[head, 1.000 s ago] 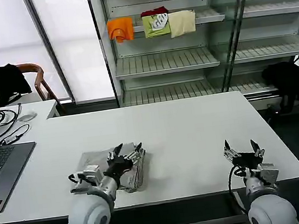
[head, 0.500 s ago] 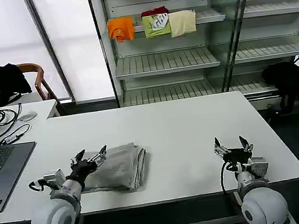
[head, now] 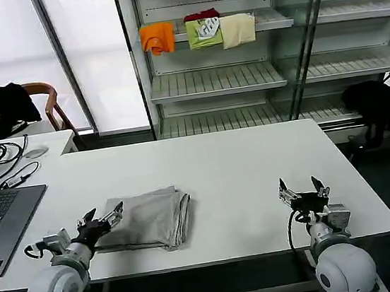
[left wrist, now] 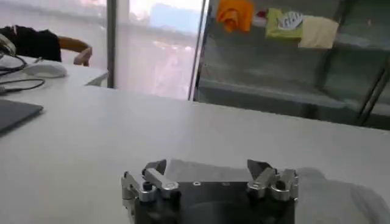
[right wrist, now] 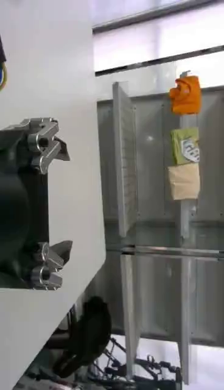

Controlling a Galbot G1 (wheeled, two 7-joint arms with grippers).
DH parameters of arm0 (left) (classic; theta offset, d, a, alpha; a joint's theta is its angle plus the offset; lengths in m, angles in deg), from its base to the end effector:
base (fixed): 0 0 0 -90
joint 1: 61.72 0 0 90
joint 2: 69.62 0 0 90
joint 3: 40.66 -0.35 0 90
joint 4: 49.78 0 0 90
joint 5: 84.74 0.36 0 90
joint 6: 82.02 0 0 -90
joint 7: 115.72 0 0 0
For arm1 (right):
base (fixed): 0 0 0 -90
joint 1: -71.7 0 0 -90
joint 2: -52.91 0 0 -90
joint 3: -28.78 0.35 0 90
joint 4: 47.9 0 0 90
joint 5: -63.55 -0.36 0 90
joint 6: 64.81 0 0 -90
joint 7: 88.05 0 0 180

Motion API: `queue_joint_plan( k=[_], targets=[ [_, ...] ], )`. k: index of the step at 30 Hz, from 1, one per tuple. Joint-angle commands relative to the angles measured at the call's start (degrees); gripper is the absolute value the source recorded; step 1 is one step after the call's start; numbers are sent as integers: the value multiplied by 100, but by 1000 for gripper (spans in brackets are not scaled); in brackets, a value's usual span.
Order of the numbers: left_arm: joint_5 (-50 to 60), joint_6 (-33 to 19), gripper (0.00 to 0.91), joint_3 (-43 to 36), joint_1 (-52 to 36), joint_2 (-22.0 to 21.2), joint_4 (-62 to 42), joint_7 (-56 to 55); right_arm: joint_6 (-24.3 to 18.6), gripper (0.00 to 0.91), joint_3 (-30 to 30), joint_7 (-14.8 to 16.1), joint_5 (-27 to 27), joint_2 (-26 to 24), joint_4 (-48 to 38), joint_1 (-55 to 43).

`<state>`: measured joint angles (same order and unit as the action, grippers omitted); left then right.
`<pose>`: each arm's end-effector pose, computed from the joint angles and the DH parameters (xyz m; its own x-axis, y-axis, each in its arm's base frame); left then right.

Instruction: Fold and organize the clothes.

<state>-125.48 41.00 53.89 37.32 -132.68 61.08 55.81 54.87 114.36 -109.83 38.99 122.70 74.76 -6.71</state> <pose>0.3020 0.1243 -0.2360 -0.9223 0.0661 0.3808 0.0033 0.9866 -0.1634 0.2650 -0.0319 -0.2118 -0.9722 0.0816 0.2194 0.0832 0.9965 -0.0019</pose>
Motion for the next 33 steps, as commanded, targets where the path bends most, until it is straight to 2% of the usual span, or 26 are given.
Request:
queue_joint_plan(
  k=[1, 15, 17, 19, 20, 21, 22, 33],
  targets=[
    [28, -2, 907, 119, 51, 54, -282, 215, 6, 907, -18, 0, -17, -15, 0, -23],
    [176, -4, 907, 26, 70, 46, -590, 463, -15, 907, -17, 26, -24, -3, -19, 0],
    [179, -4, 877, 24, 58, 45, -621, 487, -14, 907, -21, 29, -24, 6, -14, -2],
    [177, -4, 725, 16, 64, 48, -640, 524, -15, 907, -19, 30, -24, 7, -20, -8],
    [177, -5, 605, 11, 69, 47, -641, 528, -14, 907, -15, 29, -25, 3, -30, -11],
    [175, -8, 252, 6, 79, 41, -640, 546, -15, 907, -7, 29, -25, 0, -39, -12],
    [174, -21, 20, 0, 86, 41, -637, 552, -20, 907, -3, 27, -25, -2, -48, -14],
    [173, -119, 10, -75, 87, -16, -654, 588, -28, 907, -3, 24, -26, 12, -66, -28]
  ],
)
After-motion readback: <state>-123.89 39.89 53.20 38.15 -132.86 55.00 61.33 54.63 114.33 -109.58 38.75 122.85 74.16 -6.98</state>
